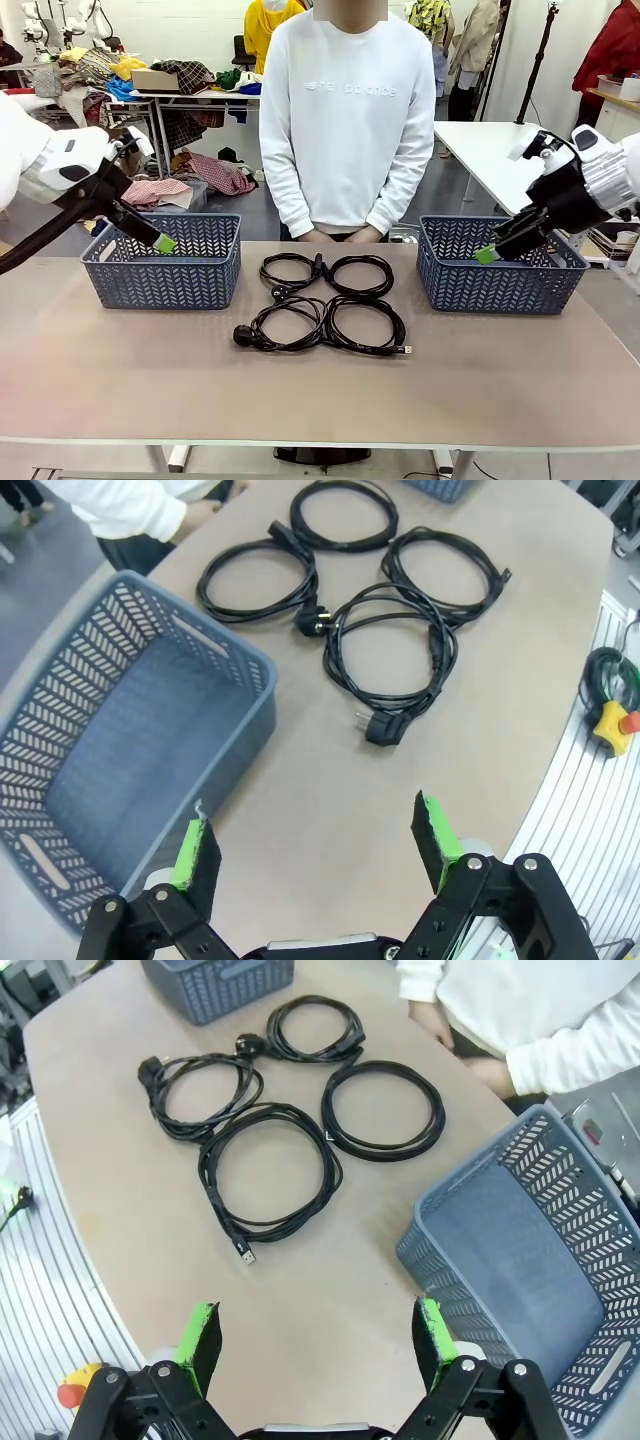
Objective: Organize the cables according to human instructions.
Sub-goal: Pick up a bundle of cables and place it in the basket indicated by the human.
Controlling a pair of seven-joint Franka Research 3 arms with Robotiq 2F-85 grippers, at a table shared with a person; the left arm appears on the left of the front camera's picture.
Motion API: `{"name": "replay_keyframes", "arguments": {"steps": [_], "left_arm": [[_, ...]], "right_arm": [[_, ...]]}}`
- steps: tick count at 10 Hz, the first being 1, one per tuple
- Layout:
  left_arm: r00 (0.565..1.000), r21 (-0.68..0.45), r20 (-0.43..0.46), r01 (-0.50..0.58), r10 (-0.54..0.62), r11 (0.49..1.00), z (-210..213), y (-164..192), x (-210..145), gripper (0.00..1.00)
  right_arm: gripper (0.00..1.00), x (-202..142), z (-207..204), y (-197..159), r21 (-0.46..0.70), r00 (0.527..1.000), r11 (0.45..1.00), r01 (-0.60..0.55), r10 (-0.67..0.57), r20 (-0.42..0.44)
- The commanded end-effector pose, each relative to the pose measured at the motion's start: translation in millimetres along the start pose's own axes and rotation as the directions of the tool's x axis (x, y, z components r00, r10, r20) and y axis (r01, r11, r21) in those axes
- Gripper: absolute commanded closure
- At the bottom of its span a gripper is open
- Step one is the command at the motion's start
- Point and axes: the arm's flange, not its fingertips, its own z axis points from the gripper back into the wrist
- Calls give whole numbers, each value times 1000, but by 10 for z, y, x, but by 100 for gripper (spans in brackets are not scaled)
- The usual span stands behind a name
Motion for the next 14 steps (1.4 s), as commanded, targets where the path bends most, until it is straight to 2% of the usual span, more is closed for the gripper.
{"name": "replay_keyframes", "arguments": {"steps": [1, 14], "left_arm": [[1000, -12, 10, 3, -3, 1000, -21, 12, -36, 0], [1000, -12, 10, 3, -3, 1000, -21, 12, -36, 0]], "right_arm": [[0, 3, -9, -14, 5, 1000, 1000, 3, -3, 7], [0, 3, -9, -14, 5, 1000, 1000, 3, -3, 7]]}}
